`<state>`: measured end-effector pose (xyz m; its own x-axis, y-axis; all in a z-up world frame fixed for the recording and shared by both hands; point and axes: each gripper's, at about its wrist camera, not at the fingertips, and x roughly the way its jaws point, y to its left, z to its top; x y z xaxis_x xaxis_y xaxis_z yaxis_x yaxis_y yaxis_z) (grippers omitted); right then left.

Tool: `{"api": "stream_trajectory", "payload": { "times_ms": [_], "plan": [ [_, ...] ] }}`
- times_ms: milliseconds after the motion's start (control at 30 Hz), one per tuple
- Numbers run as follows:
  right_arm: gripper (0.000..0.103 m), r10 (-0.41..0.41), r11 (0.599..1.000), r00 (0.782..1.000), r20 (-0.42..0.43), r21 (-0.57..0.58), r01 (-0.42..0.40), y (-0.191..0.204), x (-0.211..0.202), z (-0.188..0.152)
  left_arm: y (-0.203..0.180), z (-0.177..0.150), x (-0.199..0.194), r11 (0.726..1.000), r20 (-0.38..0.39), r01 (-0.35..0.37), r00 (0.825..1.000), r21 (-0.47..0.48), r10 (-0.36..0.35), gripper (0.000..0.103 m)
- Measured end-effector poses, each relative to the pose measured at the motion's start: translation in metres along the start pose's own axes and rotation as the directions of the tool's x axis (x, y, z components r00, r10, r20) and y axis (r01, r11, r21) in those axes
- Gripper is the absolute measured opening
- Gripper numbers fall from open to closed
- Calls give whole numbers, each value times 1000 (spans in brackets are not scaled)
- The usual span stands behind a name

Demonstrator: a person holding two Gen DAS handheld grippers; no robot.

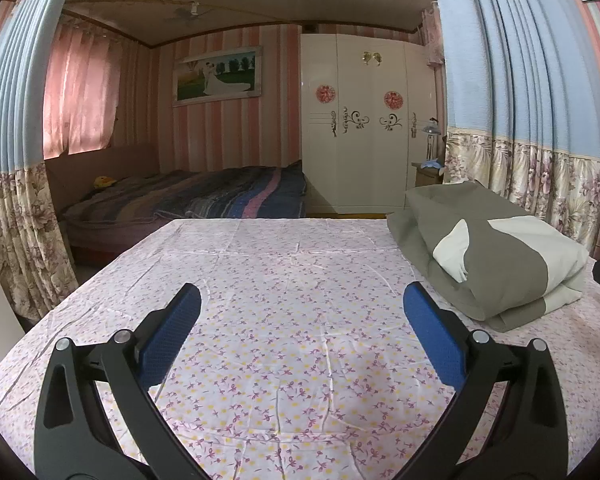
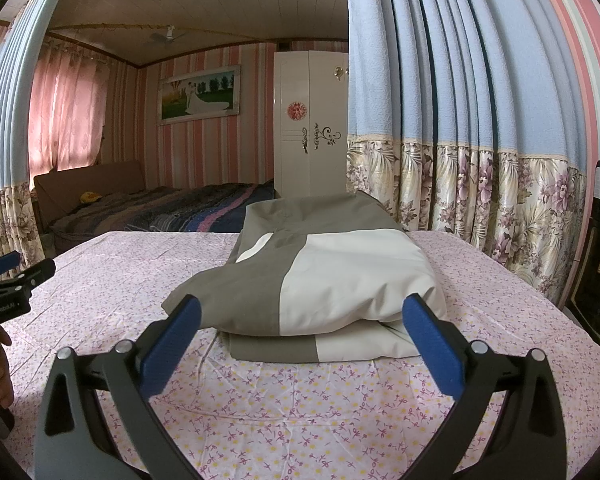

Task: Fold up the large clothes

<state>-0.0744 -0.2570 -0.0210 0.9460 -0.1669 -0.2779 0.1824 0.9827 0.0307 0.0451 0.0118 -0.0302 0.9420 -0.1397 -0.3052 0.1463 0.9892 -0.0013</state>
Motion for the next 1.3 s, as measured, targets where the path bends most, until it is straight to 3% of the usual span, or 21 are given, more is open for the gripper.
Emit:
{"api": "stream_trajectory", "payload": {
  "times_ms": [633, 1300],
  "plan": [
    [101, 1, 1000, 1000, 0, -1, -1, 0, 0, 0, 7, -2, 2, 999, -10, -48, 999, -2, 48, 100],
    [101, 2, 1000, 1000, -1, 0, -2, -1, 0, 0, 12, -1, 3, 1000, -23, -24, 999, -10, 23, 100]
  ]
}}
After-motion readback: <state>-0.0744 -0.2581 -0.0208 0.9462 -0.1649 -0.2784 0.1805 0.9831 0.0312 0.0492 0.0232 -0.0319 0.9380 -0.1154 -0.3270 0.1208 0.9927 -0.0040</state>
